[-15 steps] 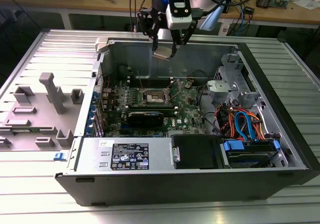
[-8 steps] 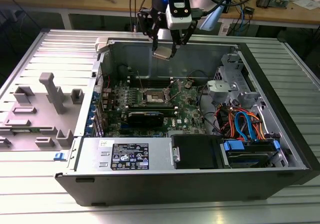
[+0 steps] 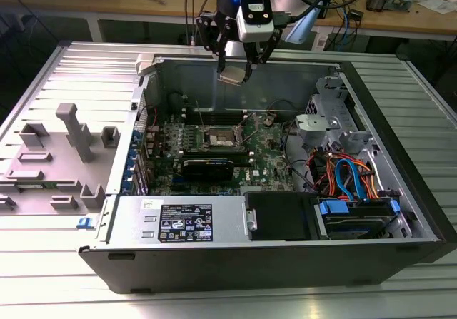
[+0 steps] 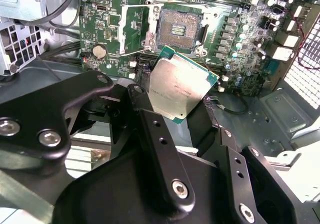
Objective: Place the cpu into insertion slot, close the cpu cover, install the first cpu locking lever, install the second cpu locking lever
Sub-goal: 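Place the cpu into insertion slot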
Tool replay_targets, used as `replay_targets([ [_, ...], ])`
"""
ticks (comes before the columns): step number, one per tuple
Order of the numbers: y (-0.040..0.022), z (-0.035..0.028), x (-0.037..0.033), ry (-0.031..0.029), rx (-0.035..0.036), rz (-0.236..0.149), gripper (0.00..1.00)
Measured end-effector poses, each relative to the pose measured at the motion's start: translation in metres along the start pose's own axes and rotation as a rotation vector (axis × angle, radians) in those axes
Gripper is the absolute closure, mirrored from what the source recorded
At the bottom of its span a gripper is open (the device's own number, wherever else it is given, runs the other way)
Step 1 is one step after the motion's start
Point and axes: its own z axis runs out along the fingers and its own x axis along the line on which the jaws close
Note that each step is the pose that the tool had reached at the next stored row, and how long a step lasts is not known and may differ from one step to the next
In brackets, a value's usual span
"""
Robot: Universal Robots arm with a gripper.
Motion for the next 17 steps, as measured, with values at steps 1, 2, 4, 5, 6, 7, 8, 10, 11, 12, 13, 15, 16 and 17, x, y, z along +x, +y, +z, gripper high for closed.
replay_targets([
  [1,0.0,0.0,0.0,-0.0002,-0.0001,0.003,0.46],
  [2,0.0,0.0001,0.0,-0.0005,-0.0002,0.007,0.46],
  [4,0.0,0.0001,0.0,-0.0009,-0.0003,0.013,0.46],
  [5,0.0,0.0002,0.0,-0.0013,-0.0005,0.02,0.46],
  [6,0.0,0.0002,0.0,-0.0017,-0.0005,0.026,0.46],
  [7,0.0,0.0003,0.0,-0.0021,-0.0006,0.033,0.46],
  [8,0.0,0.0004,0.0,-0.003,-0.0009,0.047,0.46],
  [10,0.0,0.0005,0.0,-0.0039,-0.0012,0.06,0.46],
  [11,0.0,0.0005,0.0,-0.0044,-0.0013,0.069,0.46],
  [12,-0.0001,0.0006,0.0,-0.0047,-0.0014,0.074,0.46],
  [13,0.0,0.0007,0.0,-0.0054,-0.0016,0.084,0.46],
  [15,-0.0001,0.0009,0.0,-0.0068,-0.002,0.106,0.46],
  [16,-0.0001,0.001,0.0,-0.0073,-0.0022,0.114,0.46],
  [17,-0.0001,0.0011,0.0001,-0.0078,-0.0023,0.122,0.46],
])
